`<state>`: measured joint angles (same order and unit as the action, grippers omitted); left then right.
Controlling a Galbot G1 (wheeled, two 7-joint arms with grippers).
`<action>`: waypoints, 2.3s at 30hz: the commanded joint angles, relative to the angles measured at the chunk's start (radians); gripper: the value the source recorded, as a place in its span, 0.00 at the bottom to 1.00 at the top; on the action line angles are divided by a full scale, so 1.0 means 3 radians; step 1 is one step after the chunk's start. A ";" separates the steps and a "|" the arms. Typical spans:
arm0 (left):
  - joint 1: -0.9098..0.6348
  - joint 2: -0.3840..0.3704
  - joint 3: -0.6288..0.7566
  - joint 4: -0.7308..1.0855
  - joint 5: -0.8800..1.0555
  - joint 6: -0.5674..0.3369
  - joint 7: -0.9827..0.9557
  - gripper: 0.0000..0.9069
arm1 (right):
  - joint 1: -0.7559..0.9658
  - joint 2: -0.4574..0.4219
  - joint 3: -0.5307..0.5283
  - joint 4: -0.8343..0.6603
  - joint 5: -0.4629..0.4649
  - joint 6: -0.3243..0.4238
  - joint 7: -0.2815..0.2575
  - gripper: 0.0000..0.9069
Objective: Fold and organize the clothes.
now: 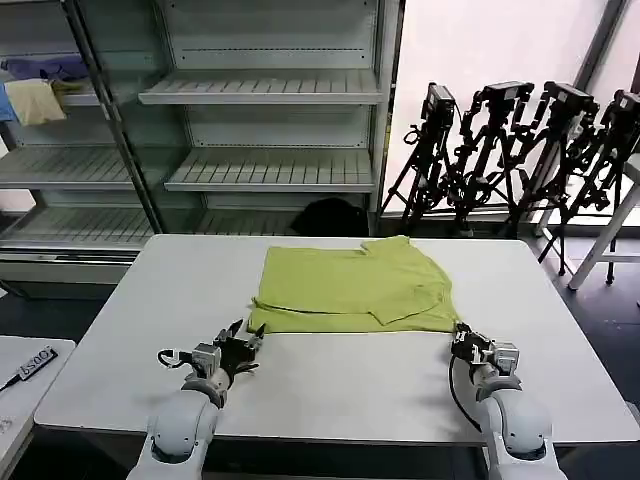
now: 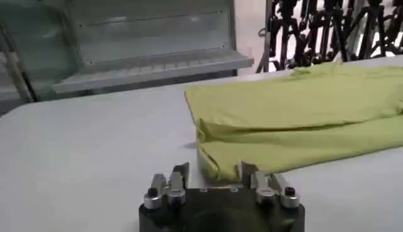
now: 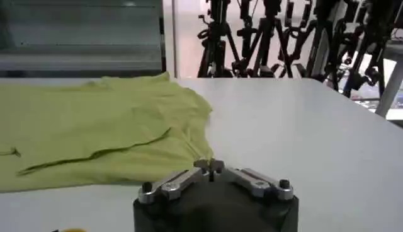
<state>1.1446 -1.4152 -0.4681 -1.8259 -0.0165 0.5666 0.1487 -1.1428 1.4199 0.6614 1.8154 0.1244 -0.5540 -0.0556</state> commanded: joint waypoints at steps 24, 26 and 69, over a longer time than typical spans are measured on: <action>0.1215 0.0177 -0.0488 -0.0978 0.0049 -0.0366 0.0116 0.00 | -0.1124 0.0055 -0.0120 0.1160 0.0320 -0.0087 0.0231 0.00; 0.1337 0.0166 -0.0575 -0.1066 -0.0025 -0.0365 0.0096 0.00 | -0.1245 0.0062 -0.0145 0.1249 0.0322 -0.0088 0.0276 0.00; 0.1270 0.0010 -0.0747 -0.1443 -0.0254 -0.0461 -0.0212 1.00 | -0.1136 0.0190 -0.0314 0.1579 0.0188 -0.0003 0.0370 1.00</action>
<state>1.5909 -1.4083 -0.6953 -2.2122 -0.0211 0.4333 0.0985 -1.5475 1.4711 0.5636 2.2630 0.1703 -0.5548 0.0583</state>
